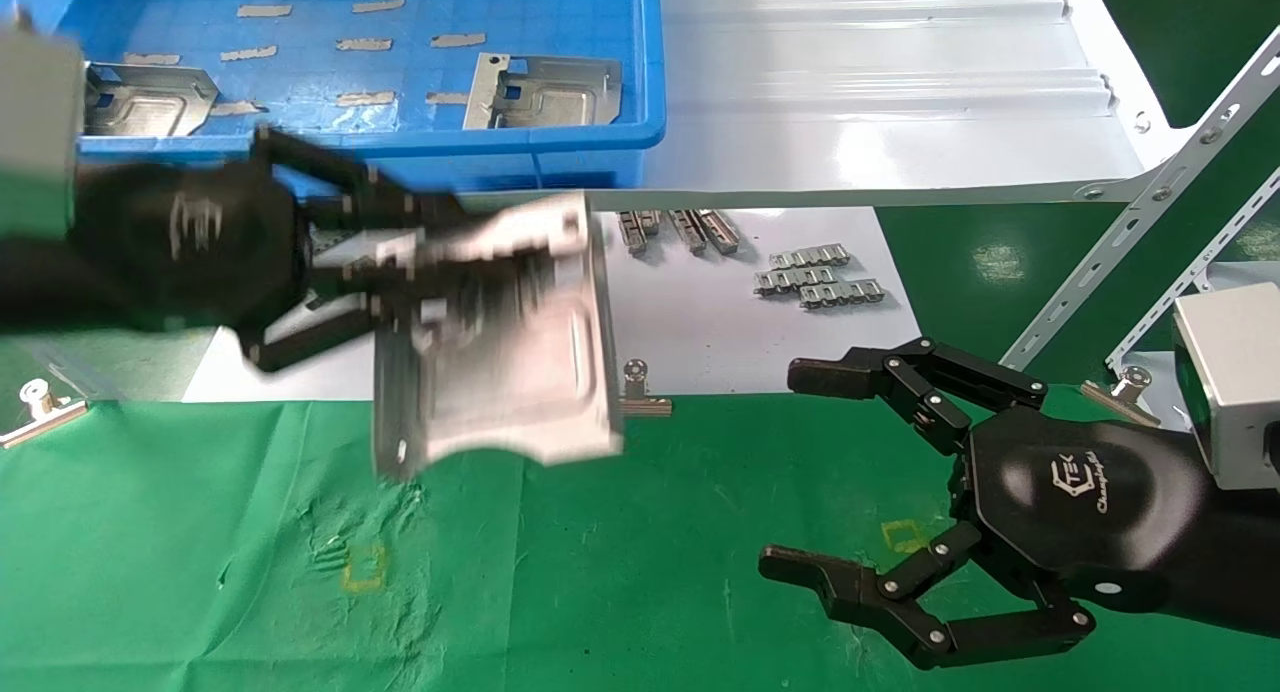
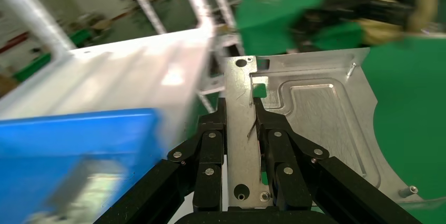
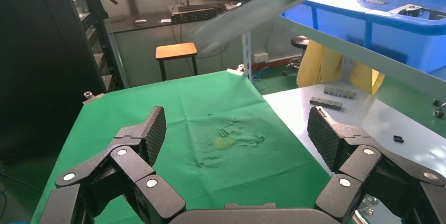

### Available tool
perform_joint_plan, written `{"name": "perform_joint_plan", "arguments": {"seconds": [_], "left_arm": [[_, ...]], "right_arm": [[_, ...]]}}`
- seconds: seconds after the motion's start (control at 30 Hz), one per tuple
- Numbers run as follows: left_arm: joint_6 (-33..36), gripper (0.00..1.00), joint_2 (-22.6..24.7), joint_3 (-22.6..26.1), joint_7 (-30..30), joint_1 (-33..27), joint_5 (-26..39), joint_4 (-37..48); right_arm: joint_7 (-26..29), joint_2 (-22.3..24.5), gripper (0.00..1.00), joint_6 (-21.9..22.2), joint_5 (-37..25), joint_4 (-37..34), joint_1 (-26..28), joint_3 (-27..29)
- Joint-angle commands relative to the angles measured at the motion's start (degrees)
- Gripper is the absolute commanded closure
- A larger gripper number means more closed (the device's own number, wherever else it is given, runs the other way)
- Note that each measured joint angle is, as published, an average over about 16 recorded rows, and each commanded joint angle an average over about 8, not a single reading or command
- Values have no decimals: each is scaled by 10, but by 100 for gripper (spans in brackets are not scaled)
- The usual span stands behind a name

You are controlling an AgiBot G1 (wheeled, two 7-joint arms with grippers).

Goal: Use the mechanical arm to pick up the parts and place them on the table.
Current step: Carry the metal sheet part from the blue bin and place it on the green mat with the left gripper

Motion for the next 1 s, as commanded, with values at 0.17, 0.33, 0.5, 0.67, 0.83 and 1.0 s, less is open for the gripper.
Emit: {"name": "perform_joint_plan", "arguments": {"seconds": [0.17, 0.33, 0.5, 0.67, 0.83, 1.0], "left_arm": [[-15, 100, -24, 75, 123, 35, 58, -37], [-31, 100, -10, 103, 234, 48, 112, 32], [-39, 100, -1, 109, 272, 57, 121, 118], [-31, 100, 9, 115, 297, 59, 128, 184], [-35, 46, 20, 120, 327, 60, 135, 228], [-48, 0, 27, 123, 359, 58, 142, 258]], "right_arm": [[0, 0, 0, 0, 0, 0, 0, 0], [0, 0, 0, 0, 0, 0, 0, 0], [0, 0, 0, 0, 0, 0, 0, 0], [0, 0, 0, 0, 0, 0, 0, 0], [0, 0, 0, 0, 0, 0, 0, 0], [0, 0, 0, 0, 0, 0, 0, 0]]}}
